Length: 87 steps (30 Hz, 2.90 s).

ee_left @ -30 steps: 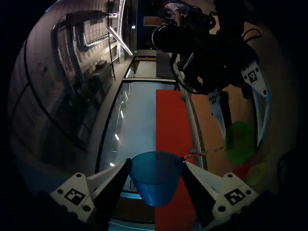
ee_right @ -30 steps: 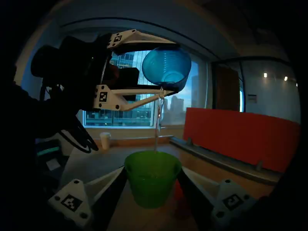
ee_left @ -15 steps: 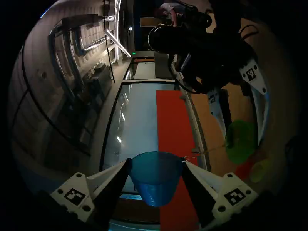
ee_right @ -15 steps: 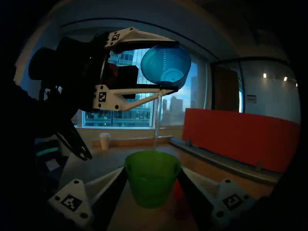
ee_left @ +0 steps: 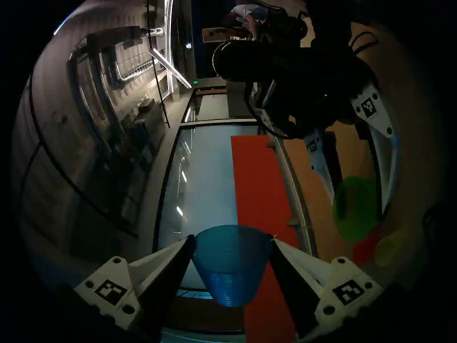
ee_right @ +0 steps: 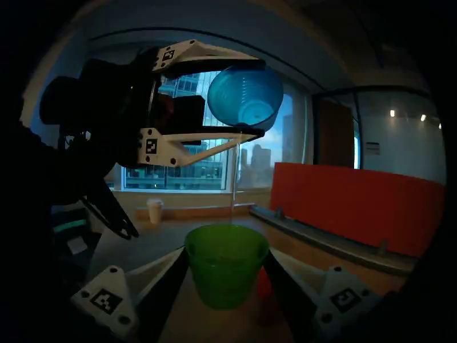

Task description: Pour water

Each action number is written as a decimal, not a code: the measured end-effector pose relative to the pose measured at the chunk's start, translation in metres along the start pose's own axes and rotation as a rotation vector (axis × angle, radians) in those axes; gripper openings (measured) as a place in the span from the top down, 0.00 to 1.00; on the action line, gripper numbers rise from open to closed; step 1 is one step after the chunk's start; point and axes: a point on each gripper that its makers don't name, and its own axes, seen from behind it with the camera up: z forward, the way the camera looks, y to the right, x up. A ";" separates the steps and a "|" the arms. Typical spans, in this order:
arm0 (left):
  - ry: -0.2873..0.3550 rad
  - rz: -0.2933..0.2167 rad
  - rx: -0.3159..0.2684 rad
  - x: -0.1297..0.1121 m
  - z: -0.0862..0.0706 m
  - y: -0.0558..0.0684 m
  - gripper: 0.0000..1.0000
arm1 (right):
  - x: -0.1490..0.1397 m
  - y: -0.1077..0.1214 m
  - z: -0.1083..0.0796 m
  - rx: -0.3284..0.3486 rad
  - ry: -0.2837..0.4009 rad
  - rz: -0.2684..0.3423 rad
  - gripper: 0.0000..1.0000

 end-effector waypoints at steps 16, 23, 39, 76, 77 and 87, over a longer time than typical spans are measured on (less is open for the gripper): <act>0.014 0.035 0.009 0.007 0.000 -0.002 0.10 | 0.004 0.001 0.001 -0.002 0.006 -0.001 0.10; 0.014 0.037 0.012 0.007 0.000 -0.005 0.10 | 0.006 0.001 0.002 -0.002 0.007 -0.003 0.11; 0.012 -0.122 -0.015 -0.005 0.007 0.000 0.10 | 0.004 0.002 -0.001 -0.011 0.015 0.003 0.10; 0.062 -1.172 -0.029 -0.041 -0.003 0.005 0.10 | 0.015 -0.002 -0.010 -0.034 0.036 0.004 0.10; 0.061 -1.198 -0.031 -0.043 -0.003 0.006 0.10 | 0.015 -0.002 -0.010 -0.034 0.037 0.004 0.11; 0.077 -1.440 -0.034 -0.059 0.000 0.010 0.10 | 0.019 -0.006 -0.012 -0.039 0.035 -0.002 0.10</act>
